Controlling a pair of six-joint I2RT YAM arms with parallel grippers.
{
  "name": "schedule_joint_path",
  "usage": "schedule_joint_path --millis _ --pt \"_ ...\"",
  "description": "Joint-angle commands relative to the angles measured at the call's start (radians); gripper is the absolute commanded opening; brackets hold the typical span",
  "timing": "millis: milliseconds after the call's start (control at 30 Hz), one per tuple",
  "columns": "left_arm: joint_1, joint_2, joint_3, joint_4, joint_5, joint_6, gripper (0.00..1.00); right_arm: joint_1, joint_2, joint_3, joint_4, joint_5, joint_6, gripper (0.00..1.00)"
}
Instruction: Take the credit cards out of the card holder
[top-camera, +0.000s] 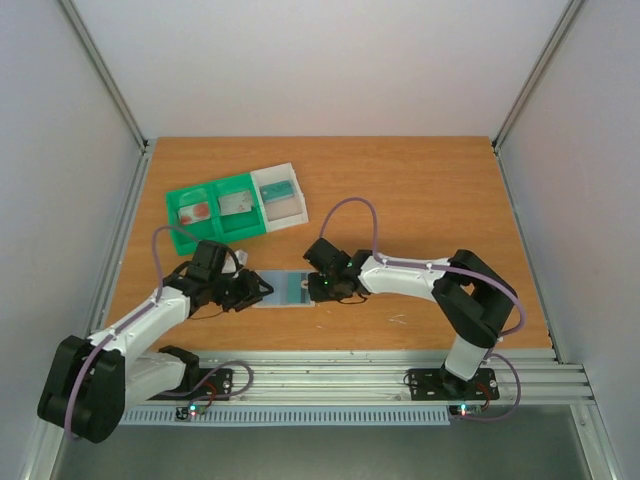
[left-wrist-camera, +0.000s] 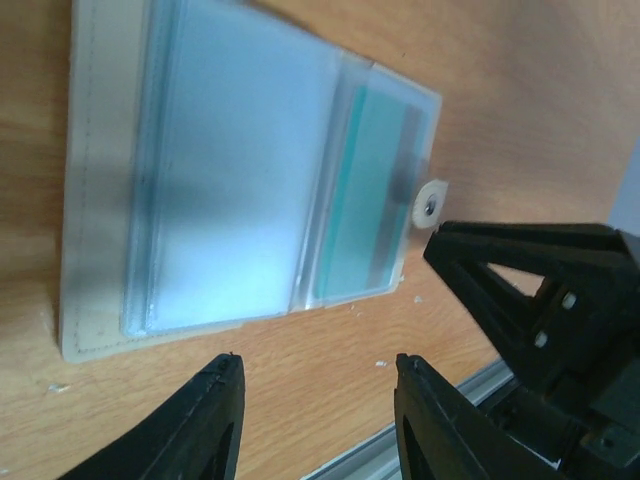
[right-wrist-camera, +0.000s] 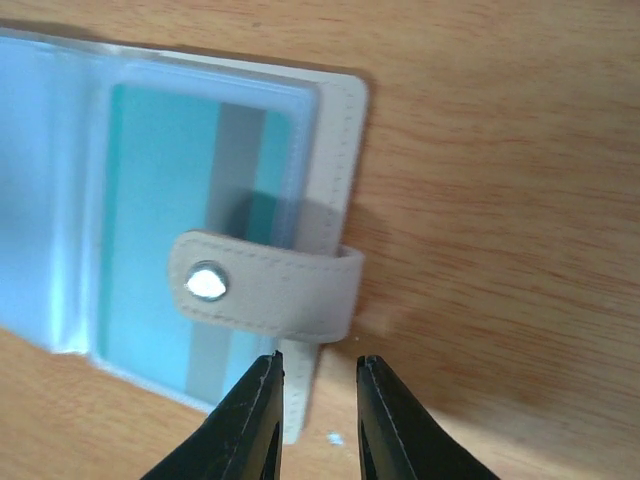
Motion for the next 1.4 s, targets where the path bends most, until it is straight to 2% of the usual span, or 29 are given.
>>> schedule_joint_path --millis 0,100,267,600,867,1067,1367 --pt "-0.001 0.015 0.072 -0.019 -0.056 0.042 0.43 0.008 -0.039 0.004 0.069 -0.094 0.038 0.23" --pt "0.0 0.077 0.109 -0.033 -0.081 0.089 0.41 0.008 -0.033 -0.024 0.136 -0.154 0.094 0.24" --pt "0.002 0.173 0.14 -0.034 -0.098 0.145 0.4 0.009 -0.012 -0.055 0.213 -0.17 0.159 0.26" --pt "0.002 0.24 0.106 0.014 -0.101 0.164 0.36 0.008 0.026 -0.071 0.258 -0.166 0.183 0.26" --pt "0.002 0.235 0.077 0.032 -0.087 0.147 0.28 0.008 0.025 -0.057 0.207 -0.101 0.18 0.26" --pt "0.0 0.205 0.026 0.087 -0.019 0.064 0.27 0.009 0.036 -0.009 0.103 -0.047 0.135 0.26" --pt "0.0 0.14 0.051 0.031 -0.009 0.038 0.26 0.009 0.035 -0.016 0.162 -0.09 0.126 0.25"
